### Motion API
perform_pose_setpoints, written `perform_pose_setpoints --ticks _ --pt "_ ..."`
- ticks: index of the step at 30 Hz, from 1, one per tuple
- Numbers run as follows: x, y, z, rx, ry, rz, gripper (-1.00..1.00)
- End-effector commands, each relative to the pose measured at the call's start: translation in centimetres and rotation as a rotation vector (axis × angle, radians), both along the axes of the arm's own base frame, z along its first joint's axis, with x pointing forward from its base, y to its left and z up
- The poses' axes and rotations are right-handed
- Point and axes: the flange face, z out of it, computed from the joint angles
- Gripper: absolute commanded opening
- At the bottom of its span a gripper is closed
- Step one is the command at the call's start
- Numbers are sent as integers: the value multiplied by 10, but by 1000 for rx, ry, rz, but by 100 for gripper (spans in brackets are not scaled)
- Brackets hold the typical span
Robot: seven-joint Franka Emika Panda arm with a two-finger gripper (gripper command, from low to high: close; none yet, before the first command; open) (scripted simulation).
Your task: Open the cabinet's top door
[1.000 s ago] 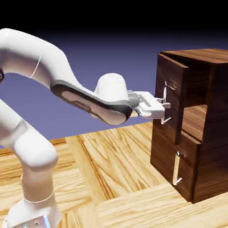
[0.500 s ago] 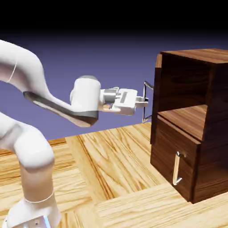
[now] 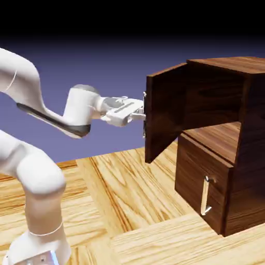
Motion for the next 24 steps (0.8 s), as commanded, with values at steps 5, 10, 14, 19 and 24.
perform_pose_setpoints --ticks 5,10,14,19,24 --pt "-2 41 0 0 0 -136 -100" --pt "2 80 0 0 0 -269 -100" --pt "7 108 0 0 0 -367 -100" --pt "17 138 0 0 0 -474 -100" --pt "28 163 0 0 0 -566 -100"
